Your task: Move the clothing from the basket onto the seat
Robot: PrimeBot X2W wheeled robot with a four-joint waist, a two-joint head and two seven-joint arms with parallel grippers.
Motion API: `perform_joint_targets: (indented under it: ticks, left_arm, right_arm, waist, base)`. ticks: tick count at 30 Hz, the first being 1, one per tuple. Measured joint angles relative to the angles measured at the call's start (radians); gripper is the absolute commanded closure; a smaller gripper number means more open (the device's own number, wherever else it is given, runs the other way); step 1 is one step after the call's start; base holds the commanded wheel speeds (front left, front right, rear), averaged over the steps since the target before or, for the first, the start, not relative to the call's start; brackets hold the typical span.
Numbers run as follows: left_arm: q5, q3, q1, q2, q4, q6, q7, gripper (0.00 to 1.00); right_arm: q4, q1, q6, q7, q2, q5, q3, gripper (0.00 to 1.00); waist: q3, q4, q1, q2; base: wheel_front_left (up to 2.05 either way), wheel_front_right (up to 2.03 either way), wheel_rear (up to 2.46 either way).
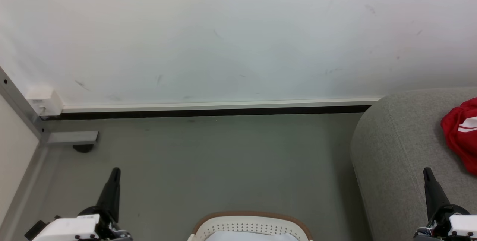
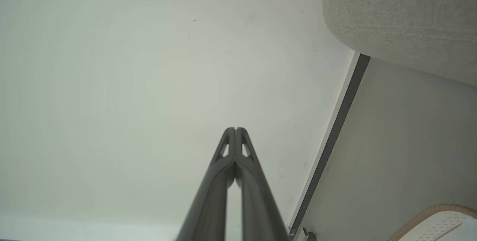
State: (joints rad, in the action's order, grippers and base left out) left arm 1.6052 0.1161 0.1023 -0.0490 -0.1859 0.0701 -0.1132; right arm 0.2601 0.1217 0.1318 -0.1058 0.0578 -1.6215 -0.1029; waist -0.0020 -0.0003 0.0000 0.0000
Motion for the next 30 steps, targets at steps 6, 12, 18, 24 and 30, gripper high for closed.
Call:
perform_joint_targets:
  ticks: [6,12,18,24,30]
  left_arm:
    - [0.000,0.000,0.000,0.000,0.000,0.000,0.000,1.00]
    - [0.000,0.000,0.000,0.000,0.000,0.000,0.000,1.00]
    - [0.000,0.000,0.000,0.000,0.000,0.000,0.000,1.00]
    - [0.000,0.000,0.000,0.000,0.000,0.000,0.000,1.00]
    - [0.000,0.000,0.000,0.000,0.000,0.000,0.000,1.00]
  right_arm:
    - [0.000,0.000,0.000,0.000,0.001,0.000,0.000,1.00]
    - [0.000,0.000,0.000,0.000,0.002,0.000,0.001,1.00]
    - [0.000,0.000,0.000,0.001,0.002,-0.001,0.002,1.00]
    - [0.000,0.000,0.000,0.001,0.004,-0.002,0.003,1.00]
    - [0.000,0.000,0.000,0.002,0.005,-0.005,0.005,1.00]
  waist:
    - [0.000,0.000,0.0000,0.0000]
    - [0.000,0.000,0.0000,0.0000]
    - [0.000,0.000,0.0000,0.0000]
    - [0.000,0.000,0.0000,0.0000]
    - [0.000,0.000,0.0000,0.0000]
  base:
    - [0.00,0.00,0.00]
    - [0.00,0.00,0.00]
    - [0.00,0.00,0.00]
    - [0.00,0.00,0.00]
    - [0.00,0.00,0.00]
